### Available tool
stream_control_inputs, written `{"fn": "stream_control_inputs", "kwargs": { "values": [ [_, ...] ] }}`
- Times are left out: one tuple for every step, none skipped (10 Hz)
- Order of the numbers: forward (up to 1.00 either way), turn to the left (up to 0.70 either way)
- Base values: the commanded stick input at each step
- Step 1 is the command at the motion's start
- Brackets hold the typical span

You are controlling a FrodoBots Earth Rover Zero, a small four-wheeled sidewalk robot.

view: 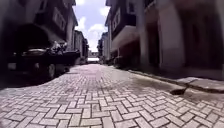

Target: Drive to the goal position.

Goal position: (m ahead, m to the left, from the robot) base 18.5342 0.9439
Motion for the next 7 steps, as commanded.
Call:
{"fn": "stream_control_inputs", "kwargs": {
  "values": [
    [0.5, 0.0],
    [0.5, 0.0],
    [0.5, 0.0],
    [0.5, 0.0],
    [0.5, 0.0],
    [0.5, 0.0],
    [0.5, 0.0]
  ]
}}
